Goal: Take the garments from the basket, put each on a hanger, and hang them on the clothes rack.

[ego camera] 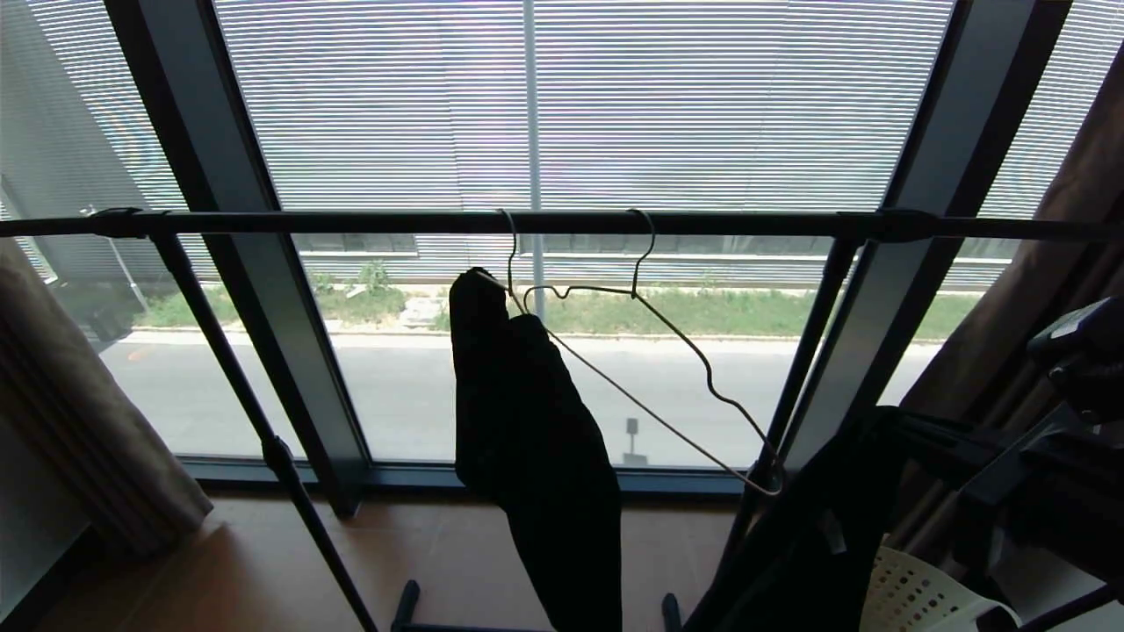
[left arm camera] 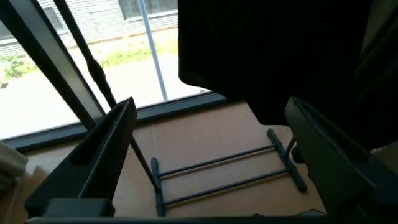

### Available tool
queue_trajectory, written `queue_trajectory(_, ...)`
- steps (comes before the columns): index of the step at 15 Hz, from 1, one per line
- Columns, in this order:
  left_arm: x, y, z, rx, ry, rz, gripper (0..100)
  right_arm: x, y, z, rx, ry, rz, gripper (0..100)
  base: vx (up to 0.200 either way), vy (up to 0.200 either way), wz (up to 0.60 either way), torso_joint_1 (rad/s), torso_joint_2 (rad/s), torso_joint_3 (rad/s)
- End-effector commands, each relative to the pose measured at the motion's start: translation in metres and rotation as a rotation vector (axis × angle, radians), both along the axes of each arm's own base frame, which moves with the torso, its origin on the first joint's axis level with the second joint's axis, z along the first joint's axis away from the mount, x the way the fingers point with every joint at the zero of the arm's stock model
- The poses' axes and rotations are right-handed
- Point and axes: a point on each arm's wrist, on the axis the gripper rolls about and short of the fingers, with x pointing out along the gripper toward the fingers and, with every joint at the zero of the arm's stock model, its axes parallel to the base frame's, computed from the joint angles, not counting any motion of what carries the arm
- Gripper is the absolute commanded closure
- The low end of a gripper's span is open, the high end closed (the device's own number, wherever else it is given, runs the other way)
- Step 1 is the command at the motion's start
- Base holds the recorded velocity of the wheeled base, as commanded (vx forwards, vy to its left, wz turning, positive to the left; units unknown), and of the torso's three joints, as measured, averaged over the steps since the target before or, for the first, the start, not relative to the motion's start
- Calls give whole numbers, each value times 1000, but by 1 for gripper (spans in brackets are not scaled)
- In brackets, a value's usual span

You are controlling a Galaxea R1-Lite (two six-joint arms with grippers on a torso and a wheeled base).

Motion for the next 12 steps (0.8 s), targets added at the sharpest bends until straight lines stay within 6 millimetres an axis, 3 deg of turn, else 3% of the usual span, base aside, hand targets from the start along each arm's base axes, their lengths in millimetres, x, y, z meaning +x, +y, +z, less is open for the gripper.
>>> queue_trajectory(1,38,-4,31,-48,229,-116,0,-3,-1,3,61,6,-8,100,0,0,0,0,0,0)
queue_trajectory(3,59,-8,39,-110,273,-157,0,-2,-1,-10,-33,18,5,100,0,0,0,0,0,0)
queue_trajectory(7,64,-13,41,-157,311,-211,0,-3,-2,-9,-33,-13,12,100,0,0,0,0,0,0)
queue_trajectory(12,81,-22,45,-133,376,-285,0,-4,-2,-11,-38,-11,16,100,0,0,0,-146,391,234)
